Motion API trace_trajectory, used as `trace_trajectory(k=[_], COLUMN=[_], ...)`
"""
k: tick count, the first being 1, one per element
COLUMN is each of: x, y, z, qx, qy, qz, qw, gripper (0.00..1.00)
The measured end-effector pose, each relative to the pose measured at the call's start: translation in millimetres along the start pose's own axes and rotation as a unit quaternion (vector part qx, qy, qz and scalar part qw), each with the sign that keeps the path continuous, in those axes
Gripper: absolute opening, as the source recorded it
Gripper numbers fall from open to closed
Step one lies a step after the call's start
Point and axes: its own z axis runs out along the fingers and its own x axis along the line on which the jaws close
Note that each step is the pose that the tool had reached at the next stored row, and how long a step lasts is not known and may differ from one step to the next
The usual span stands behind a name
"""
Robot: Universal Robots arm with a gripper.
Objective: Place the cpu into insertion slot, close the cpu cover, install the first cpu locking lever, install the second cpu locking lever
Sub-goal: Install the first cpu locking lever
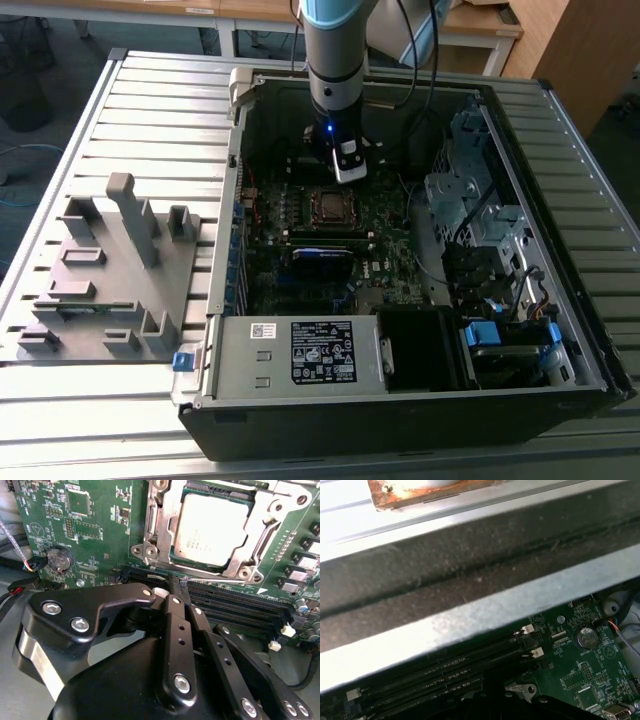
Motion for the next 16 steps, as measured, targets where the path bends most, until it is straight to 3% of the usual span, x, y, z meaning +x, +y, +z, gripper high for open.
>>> trace_trajectory(k=[11, 16], x=[0.4, 0.0], y=[-0.8, 0.5], z=[3.9, -0.8], qx=[0.0022, 0.0021], qy=[-0.0008, -0.0008], qz=[0.000, 0.000], qw=[1.0000, 1.0000], gripper=[0.10, 0.10])
